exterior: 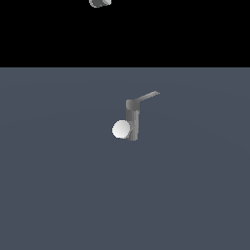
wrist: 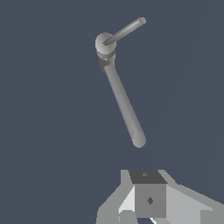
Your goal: Turn on the faucet by rotating a designated handle.
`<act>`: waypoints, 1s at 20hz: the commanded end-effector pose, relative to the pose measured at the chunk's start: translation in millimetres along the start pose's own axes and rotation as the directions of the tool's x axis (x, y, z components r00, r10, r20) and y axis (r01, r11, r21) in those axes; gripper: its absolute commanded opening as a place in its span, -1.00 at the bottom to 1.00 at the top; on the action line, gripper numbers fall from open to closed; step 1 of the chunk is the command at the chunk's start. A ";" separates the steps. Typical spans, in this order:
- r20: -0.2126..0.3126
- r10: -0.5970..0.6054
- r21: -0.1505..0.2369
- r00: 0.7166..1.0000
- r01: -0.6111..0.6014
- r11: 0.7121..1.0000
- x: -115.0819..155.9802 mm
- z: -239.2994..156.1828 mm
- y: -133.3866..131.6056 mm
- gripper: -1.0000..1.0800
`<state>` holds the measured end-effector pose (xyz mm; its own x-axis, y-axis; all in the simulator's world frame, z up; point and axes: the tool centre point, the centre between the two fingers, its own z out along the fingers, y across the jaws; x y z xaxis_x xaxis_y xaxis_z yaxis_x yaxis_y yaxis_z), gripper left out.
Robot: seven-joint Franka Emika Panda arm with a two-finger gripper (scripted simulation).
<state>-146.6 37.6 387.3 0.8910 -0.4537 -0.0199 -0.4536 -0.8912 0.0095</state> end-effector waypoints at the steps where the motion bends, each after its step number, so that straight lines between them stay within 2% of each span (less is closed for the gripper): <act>1: 0.000 0.064 0.003 0.998 -0.064 0.998 13.3 11.0 -8.0 -1.00; 6: 0.000 0.188 0.006 0.982 -0.188 0.982 41.4 32.3 -20.7 -1.00; 11: 0.000 0.310 0.009 0.951 -0.310 0.951 71.2 53.6 -29.7 -1.00; 16: 0.000 0.428 0.011 0.904 -0.428 0.904 102.5 75.0 -34.7 -1.00; 20: 0.000 0.521 0.013 0.854 -0.521 0.854 128.7 92.6 -35.7 -1.00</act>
<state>-26.8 15.5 298.8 0.5591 -0.8290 -0.0130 -0.8290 -0.5592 0.0060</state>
